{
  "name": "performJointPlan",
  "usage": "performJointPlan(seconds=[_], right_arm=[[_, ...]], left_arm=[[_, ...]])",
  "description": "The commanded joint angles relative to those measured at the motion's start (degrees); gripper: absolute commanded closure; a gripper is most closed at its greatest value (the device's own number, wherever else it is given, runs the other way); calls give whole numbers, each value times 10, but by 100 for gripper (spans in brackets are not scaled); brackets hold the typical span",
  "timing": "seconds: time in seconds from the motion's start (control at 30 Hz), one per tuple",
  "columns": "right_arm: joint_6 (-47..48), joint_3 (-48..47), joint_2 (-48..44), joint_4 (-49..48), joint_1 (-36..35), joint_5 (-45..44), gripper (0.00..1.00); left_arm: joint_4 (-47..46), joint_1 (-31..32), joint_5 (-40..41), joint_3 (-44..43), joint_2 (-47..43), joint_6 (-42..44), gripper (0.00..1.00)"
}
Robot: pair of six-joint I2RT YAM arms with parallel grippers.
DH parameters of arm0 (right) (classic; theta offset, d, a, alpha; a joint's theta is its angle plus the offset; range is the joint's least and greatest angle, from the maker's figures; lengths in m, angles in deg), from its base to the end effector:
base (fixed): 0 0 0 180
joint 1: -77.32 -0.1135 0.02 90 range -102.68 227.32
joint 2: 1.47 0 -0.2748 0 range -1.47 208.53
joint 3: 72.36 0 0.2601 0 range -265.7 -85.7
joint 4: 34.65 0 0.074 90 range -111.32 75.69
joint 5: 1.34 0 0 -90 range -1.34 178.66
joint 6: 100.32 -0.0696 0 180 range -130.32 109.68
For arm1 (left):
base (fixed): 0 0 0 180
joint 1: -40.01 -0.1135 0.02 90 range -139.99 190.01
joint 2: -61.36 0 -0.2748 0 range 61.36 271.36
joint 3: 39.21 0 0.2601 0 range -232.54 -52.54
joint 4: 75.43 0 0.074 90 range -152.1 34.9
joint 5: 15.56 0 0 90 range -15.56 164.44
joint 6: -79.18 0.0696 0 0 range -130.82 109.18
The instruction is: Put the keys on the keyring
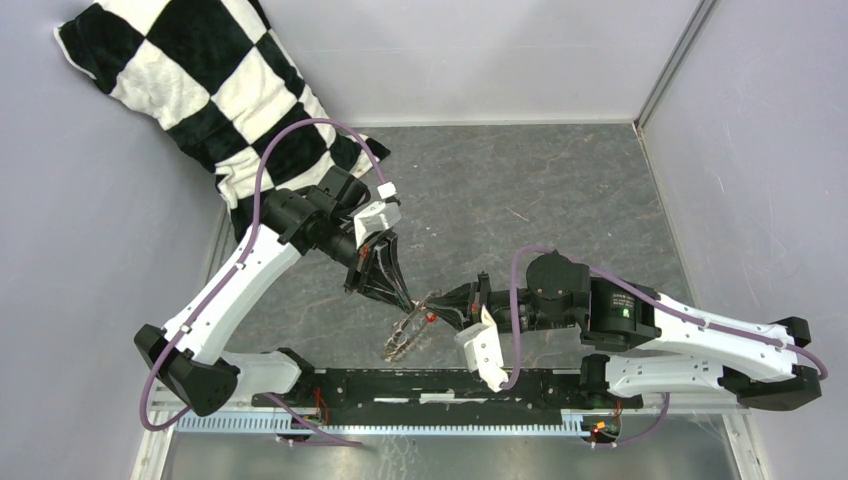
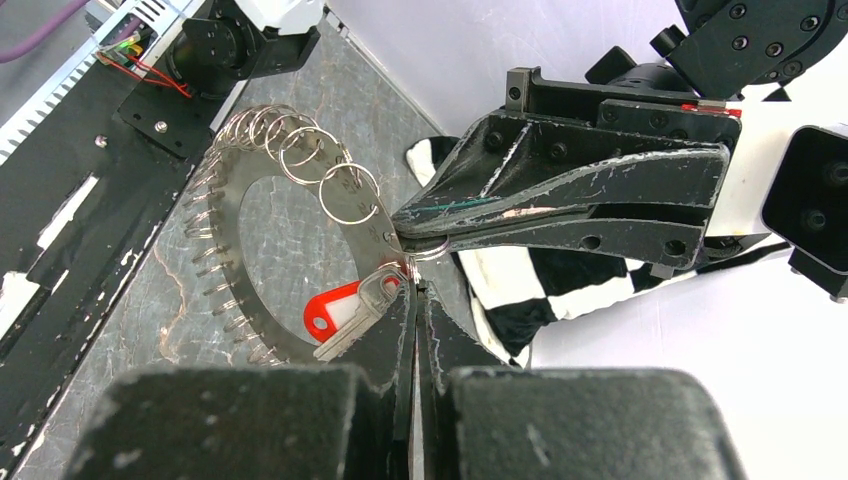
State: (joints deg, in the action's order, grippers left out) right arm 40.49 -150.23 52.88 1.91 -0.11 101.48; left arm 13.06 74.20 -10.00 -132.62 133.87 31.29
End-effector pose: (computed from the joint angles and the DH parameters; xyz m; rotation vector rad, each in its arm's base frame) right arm 0.0364 0.2342 0.4086 -1.7057 0.6472 0.5312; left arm 0.1358 -0.1760 0.3937 1.5506 1.3795 -1.8211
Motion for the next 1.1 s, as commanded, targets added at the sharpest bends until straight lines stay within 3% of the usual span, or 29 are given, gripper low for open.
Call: performJointPlan(seconds=[0.0,1.07], right_arm=[[-2,-13,-2,-32,-3,5,99],[-9,6,-6,-24,-2,12,99]], left_arm=[[0,-1,11,-18,-13,25,98],[-36,-10,-25,-9,-19,-25,98]])
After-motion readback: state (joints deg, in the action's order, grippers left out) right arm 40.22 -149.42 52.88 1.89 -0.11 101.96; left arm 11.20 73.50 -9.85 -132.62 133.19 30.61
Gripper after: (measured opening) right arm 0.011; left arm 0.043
